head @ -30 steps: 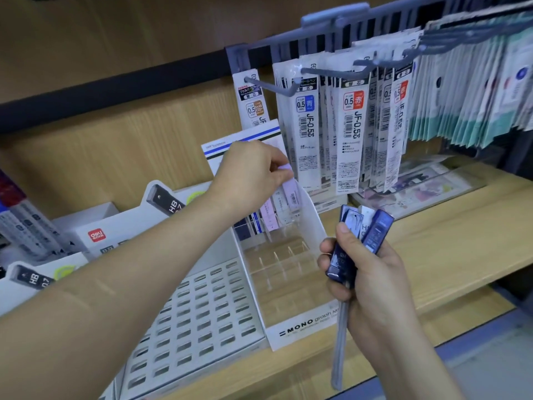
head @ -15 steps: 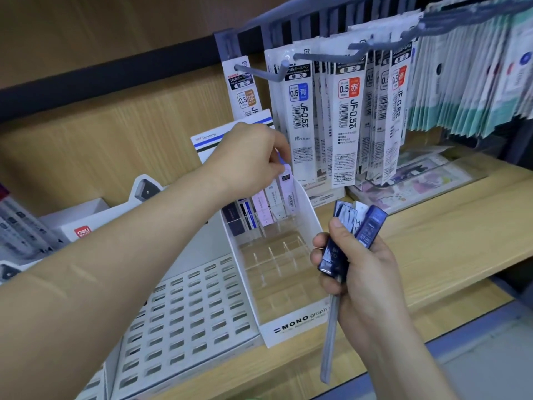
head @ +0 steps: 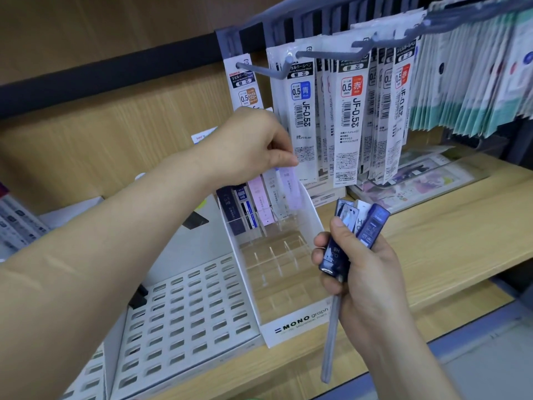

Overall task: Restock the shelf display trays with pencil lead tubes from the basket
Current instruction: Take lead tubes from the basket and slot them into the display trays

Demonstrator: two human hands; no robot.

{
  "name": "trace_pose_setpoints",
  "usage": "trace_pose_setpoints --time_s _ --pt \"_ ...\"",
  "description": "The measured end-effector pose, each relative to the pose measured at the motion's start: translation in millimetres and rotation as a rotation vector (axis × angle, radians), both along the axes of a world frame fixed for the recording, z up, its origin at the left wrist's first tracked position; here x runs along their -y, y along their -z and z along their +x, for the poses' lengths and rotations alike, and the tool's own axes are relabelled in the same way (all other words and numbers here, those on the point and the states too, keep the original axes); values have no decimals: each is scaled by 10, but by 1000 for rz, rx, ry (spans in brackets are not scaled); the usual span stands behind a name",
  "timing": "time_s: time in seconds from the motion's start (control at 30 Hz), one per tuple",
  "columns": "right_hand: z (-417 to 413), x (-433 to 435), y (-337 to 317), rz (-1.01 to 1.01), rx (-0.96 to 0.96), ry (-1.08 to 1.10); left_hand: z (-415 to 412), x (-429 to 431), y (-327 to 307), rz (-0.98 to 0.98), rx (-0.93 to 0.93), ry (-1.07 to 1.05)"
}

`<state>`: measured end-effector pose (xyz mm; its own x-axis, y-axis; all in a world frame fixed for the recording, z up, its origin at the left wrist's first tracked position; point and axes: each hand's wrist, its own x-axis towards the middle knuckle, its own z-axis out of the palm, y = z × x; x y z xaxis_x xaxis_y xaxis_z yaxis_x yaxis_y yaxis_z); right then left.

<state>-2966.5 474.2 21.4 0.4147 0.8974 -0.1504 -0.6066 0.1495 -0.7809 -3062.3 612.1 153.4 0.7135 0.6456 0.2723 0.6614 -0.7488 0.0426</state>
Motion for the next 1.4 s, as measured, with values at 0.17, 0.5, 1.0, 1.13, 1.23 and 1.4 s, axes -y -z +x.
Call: trace_pose_setpoints --time_s 0.17,0.5,1.0,1.13,1.23,1.4 --pt "0 4 -12 -2 -6 -3 57 20 127 52 57 -58" --pt "5 17 -74 39 -71 -14 82 -16 323 293 -104 -64" --pt "-136 -27 -119 67 -415 62 -374 1498 898 -607 388 -220" --pt "-106 21 -188 123 -307 64 -538 1489 838 -874 616 -261" --pt "-63 60 -218 93 -213 41 -656 1416 811 -1004 902 -269" --pt "-190 103 -225 58 -33 -319 -643 1359 725 -858 1096 -185"
